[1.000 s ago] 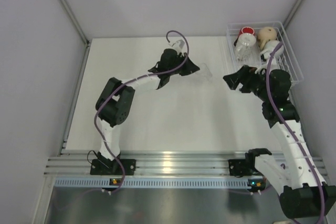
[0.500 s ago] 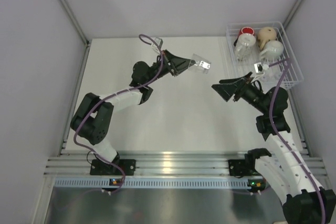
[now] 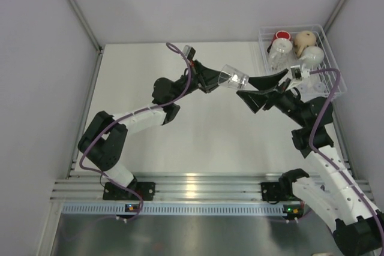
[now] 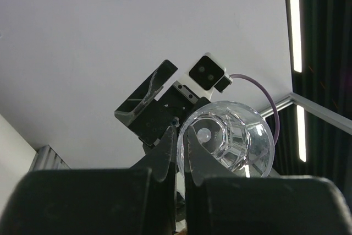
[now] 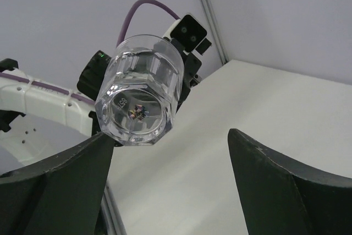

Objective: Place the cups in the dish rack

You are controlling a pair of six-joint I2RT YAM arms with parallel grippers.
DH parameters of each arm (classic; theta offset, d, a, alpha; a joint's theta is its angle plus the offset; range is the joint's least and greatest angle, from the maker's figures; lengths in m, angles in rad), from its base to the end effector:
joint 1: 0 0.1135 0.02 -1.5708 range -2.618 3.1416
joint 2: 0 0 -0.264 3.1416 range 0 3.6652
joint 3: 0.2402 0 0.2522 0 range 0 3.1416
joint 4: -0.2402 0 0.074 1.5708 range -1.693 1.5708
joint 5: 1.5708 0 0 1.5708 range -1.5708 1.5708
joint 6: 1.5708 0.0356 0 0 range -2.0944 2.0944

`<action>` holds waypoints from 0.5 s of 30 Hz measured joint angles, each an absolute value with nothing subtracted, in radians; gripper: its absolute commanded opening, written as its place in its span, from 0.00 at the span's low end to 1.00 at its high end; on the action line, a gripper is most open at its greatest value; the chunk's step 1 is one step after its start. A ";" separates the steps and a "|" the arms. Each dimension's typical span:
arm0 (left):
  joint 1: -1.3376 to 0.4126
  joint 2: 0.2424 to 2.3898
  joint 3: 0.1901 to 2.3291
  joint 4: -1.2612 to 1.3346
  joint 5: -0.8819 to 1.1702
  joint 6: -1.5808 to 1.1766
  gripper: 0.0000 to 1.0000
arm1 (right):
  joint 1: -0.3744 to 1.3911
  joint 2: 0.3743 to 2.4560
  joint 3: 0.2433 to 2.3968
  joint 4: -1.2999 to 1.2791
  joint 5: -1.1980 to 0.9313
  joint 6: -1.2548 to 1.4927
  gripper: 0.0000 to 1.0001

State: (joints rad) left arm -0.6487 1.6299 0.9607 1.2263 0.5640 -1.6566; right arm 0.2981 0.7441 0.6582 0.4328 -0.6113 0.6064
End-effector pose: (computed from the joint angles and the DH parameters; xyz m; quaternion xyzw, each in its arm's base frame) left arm 0.2700 -0.2286 0.3272 -0.0121 0.5258 -0.8222 0.2175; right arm 0.1584 0.0700 0.3661 -0.1593 0.5792 0.4966 0.6266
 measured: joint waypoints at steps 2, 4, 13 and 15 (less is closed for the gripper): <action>-0.658 1.630 0.963 1.233 0.551 -1.667 0.00 | 0.311 0.750 0.684 0.426 -0.604 0.576 0.82; -0.661 1.630 0.963 1.237 0.541 -1.673 0.00 | 0.319 0.747 0.694 0.426 -0.594 0.556 0.77; -0.672 1.630 0.955 1.242 0.526 -1.678 0.00 | 0.362 0.752 0.701 0.479 -0.547 0.542 0.73; -0.678 1.630 0.943 1.244 0.525 -1.678 0.00 | 0.377 0.760 0.701 0.492 -0.538 0.537 0.73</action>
State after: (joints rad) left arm -0.6777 1.6299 0.9432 1.2442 0.5247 -1.6783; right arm 0.3775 0.7601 0.7010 0.4915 -0.5377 0.5369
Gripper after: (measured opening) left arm 0.048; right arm 0.728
